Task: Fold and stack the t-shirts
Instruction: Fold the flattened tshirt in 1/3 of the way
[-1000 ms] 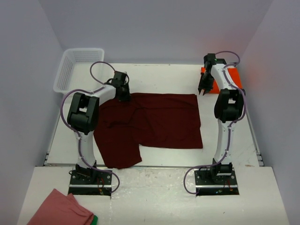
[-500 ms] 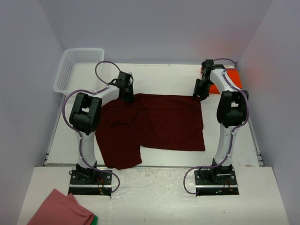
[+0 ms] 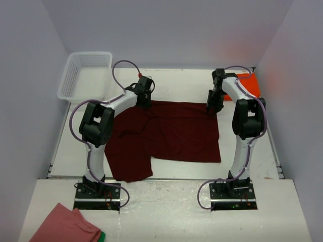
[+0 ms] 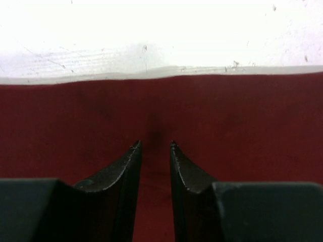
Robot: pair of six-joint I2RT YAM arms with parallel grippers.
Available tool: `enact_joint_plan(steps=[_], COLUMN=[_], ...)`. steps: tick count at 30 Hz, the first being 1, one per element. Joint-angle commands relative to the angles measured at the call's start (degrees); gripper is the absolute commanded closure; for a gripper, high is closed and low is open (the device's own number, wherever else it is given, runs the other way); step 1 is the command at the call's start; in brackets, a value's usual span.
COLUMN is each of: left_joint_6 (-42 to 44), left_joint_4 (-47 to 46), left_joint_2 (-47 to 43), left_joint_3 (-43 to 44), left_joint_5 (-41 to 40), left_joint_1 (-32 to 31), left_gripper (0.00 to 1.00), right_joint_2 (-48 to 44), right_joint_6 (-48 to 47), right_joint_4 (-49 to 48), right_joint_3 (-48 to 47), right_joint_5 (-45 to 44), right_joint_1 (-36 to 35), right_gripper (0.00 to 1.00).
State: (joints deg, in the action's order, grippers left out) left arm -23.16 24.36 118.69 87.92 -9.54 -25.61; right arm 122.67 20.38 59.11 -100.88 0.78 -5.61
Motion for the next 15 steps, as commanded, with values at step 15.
enact_joint_plan(steps=[15], left_joint_6=[1.8], left_joint_4=[1.83], left_joint_2=[-4.79], left_joint_3=[-1.08], left_joint_5=[0.75], left_joint_1=[-4.72], left_gripper=[0.66], right_joint_2=[-4.37], right_joint_6=[2.91], right_joint_4=[0.92], right_joint_3=[4.99], right_joint_5=[-10.18], right_joint_1=[-0.81], right_gripper=[0.64])
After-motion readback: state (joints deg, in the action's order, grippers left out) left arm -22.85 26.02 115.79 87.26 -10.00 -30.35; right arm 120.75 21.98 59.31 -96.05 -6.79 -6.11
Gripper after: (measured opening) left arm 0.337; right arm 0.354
